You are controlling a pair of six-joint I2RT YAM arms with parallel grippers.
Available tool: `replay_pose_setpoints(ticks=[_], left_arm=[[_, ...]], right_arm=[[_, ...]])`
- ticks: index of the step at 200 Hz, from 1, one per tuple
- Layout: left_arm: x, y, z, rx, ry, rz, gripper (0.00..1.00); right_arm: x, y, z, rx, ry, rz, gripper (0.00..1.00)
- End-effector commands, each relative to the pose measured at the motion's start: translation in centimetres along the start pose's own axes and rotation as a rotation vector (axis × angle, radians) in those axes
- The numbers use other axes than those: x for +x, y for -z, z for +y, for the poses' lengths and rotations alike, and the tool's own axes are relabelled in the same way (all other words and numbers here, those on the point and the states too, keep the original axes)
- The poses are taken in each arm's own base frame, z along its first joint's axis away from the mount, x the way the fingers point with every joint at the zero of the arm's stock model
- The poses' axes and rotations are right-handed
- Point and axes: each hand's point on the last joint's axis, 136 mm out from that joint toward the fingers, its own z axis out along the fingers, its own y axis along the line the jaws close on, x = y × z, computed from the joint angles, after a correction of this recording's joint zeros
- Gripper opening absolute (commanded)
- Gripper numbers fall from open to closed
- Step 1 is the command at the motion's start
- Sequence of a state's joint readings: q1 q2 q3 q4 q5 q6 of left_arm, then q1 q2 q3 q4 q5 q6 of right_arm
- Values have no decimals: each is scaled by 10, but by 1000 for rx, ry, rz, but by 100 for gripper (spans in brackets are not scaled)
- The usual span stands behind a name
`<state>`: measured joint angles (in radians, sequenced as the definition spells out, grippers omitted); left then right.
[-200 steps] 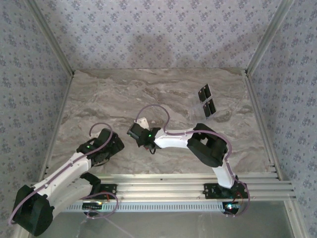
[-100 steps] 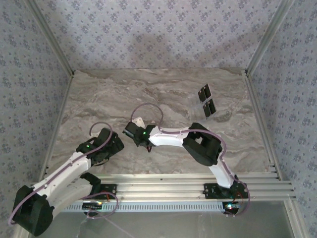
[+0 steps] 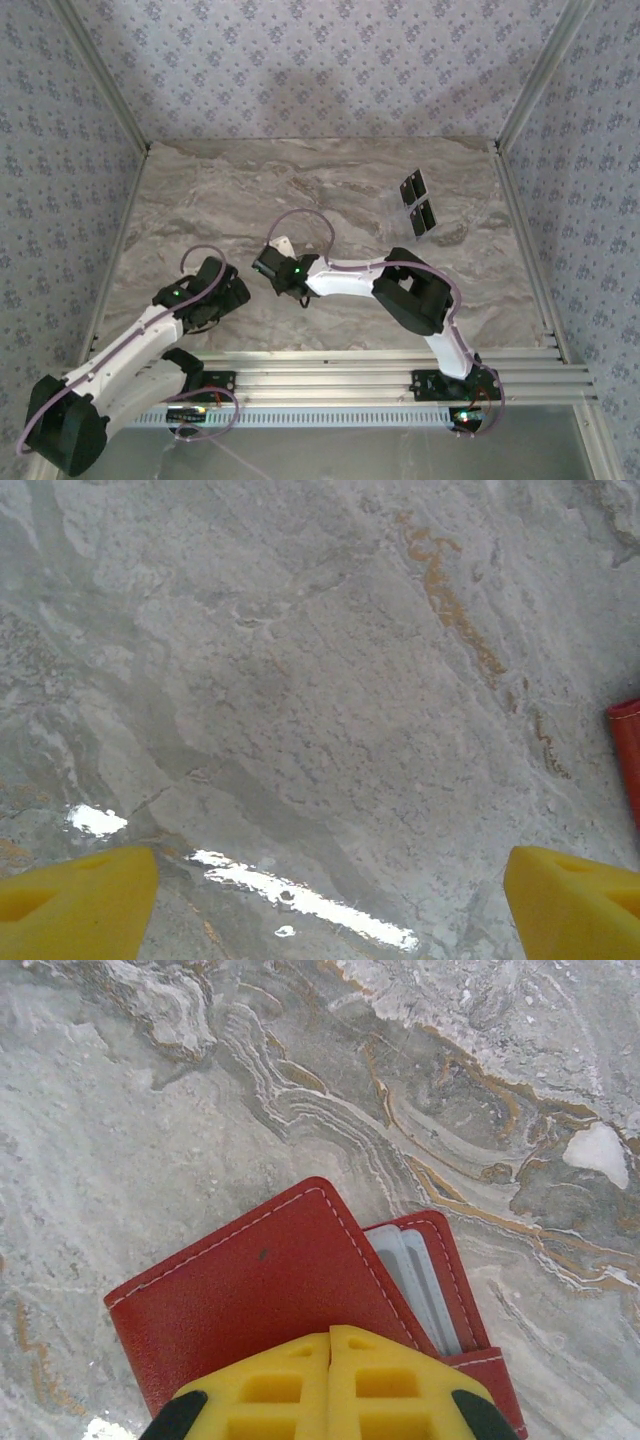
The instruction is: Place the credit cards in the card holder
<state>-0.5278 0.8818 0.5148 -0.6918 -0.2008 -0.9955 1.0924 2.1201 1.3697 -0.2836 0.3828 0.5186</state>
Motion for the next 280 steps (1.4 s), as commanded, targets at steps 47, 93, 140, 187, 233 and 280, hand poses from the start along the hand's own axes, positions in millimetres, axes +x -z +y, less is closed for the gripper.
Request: replay_pose_setpoints(ticks=[47, 93, 140, 187, 233, 280], left_arm=[[-10, -13, -31, 4, -58, 46, 90], [-14, -28, -47, -5, -90, 68, 90], [-18, -46, -66, -13, -112, 91, 90], [-20, -61, -70, -39, -109, 100, 90], [-14, -73, -66, -64, -110, 121, 90], [-10, -79, -63, -68, -109, 131, 90]], right_arm=[[291, -19, -18, -225, 31, 990, 1], [245, -6, -18, -249, 35, 877, 6], [199, 8, -8, -290, 70, 786, 17], [161, 17, 5, -328, 80, 702, 31], [137, 30, 11, -359, 71, 640, 40], [134, 31, 15, -384, 57, 591, 48]])
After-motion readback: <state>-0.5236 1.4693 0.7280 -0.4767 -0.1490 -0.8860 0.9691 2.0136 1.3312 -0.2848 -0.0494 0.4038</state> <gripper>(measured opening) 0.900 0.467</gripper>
